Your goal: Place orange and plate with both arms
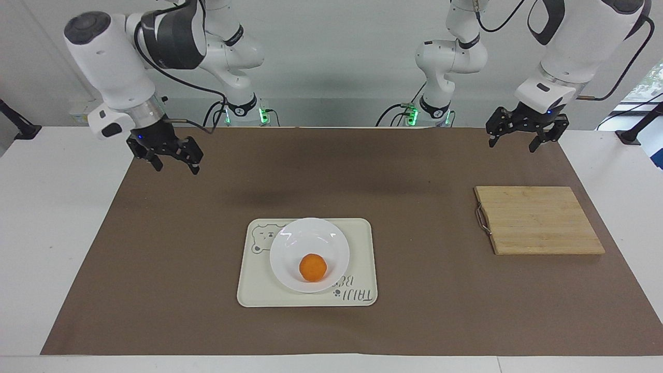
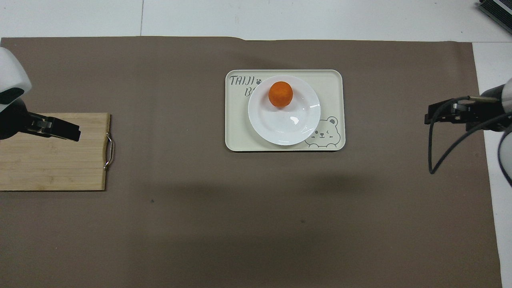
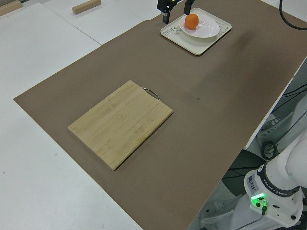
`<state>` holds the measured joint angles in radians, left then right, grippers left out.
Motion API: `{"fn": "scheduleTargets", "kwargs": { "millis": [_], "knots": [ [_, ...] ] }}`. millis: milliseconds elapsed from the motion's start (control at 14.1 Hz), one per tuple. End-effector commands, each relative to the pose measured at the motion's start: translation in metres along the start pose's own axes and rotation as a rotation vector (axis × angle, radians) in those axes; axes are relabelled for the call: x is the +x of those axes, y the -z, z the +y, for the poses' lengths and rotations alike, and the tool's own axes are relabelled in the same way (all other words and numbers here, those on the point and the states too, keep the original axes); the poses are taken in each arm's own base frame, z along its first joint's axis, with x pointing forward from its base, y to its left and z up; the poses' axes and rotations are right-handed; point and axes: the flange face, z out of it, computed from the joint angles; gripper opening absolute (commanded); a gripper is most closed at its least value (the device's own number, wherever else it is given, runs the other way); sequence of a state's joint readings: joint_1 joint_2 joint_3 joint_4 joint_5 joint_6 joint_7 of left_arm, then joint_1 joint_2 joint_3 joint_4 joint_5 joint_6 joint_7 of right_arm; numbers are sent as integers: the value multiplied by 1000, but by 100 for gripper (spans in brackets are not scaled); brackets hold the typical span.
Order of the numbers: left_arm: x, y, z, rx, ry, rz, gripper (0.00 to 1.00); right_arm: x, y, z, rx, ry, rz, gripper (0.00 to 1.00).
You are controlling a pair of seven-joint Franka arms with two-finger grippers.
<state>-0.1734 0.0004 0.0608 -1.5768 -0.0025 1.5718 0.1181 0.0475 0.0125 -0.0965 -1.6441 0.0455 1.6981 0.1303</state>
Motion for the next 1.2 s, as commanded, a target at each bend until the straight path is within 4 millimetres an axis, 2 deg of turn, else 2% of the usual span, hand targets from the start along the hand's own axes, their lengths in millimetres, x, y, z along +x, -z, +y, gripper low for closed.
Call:
{"fn": "scheduleTargets", "kwargs": {
  "millis": [0, 212, 283, 354, 424, 566, 848, 1131],
  "knots": [
    [-6, 3, -3, 17, 11, 0, 100, -17, 32, 14, -23, -25, -12, 100],
    [-6, 4, -3, 17, 11, 2, 100, -31, 79, 8, -58, -9, -29, 100],
    [-6, 3, -3, 17, 11, 0, 100, -34, 82, 4, -83, 4, -32, 100],
    [-6, 3, -3, 17, 13, 0, 100, -40, 83, 4, -83, 7, -34, 100],
    [-6, 3, -3, 17, 11, -1, 100, -46, 74, 10, -79, 29, -51, 100],
    [-6, 3, -3, 17, 11, -1, 100, -47, 69, 15, -74, 117, -43, 100],
    [-6, 2, -3, 17, 11, -1, 100, -52, 65, 18, -74, 119, -60, 100],
    [-6, 4, -3, 17, 11, 2, 100, -53, 75, 11, -76, 134, -43, 100]
  ]
}}
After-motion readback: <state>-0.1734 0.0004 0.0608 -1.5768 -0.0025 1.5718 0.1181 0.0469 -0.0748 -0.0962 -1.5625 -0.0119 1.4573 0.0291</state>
